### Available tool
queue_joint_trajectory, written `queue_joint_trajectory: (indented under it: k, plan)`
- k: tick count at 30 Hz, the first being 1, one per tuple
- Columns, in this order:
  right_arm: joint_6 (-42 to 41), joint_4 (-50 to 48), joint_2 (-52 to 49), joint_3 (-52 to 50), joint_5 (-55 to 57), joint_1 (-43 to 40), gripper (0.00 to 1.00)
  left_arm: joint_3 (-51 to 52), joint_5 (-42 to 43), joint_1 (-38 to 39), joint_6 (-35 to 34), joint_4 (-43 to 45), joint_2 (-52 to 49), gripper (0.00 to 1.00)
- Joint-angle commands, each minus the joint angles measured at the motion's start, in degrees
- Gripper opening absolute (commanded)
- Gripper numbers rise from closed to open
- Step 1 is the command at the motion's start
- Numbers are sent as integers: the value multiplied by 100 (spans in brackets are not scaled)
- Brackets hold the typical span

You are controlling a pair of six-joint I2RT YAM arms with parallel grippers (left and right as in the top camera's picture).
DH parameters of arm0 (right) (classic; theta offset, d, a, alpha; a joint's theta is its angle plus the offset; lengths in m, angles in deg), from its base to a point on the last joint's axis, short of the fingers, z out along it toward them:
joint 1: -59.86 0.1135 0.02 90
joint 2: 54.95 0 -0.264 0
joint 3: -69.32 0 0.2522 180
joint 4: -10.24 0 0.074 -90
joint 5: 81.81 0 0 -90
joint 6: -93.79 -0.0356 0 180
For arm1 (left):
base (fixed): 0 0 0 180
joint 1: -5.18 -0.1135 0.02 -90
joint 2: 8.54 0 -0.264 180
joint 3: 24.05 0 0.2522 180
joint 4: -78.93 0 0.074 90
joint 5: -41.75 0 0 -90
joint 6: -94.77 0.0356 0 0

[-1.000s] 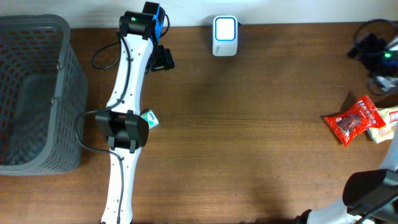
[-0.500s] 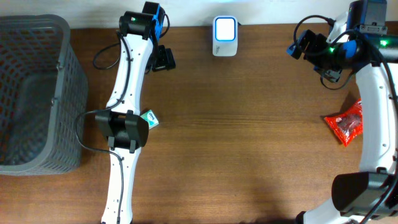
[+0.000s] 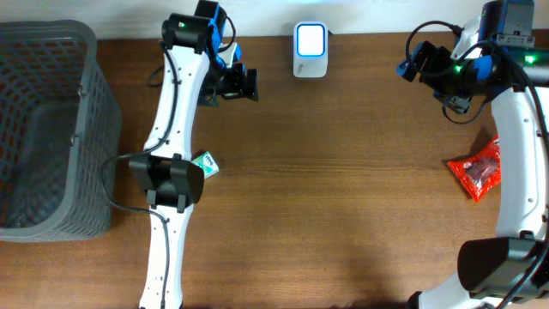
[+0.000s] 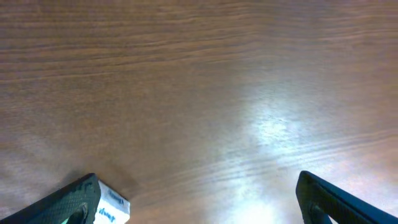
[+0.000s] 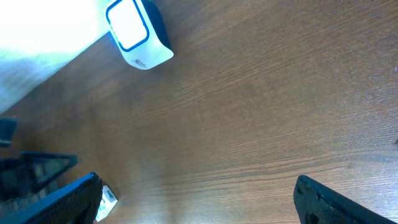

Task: Scan the item barcode
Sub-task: 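Reach the left gripper to the green tissue pack and grasp it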

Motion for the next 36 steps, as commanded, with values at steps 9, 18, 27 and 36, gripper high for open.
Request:
queue_joint_trajectory:
  k: [9, 18, 27, 36]
  plan:
    - [-42, 2, -35, 13, -7, 17, 98, 2931, -1080, 131, 120, -9, 3095, 99]
    - [-42, 2, -35, 13, -7, 17, 99, 5810, -1843, 125, -310, 981, 3442, 99]
    - [-42, 2, -35, 13, -4, 17, 98, 7541, -2323, 125, -310, 3106, 3440, 79]
    - [-42, 2, -35, 13, -7, 17, 99, 8354, -1502, 170, -310, 3921, 3438, 77]
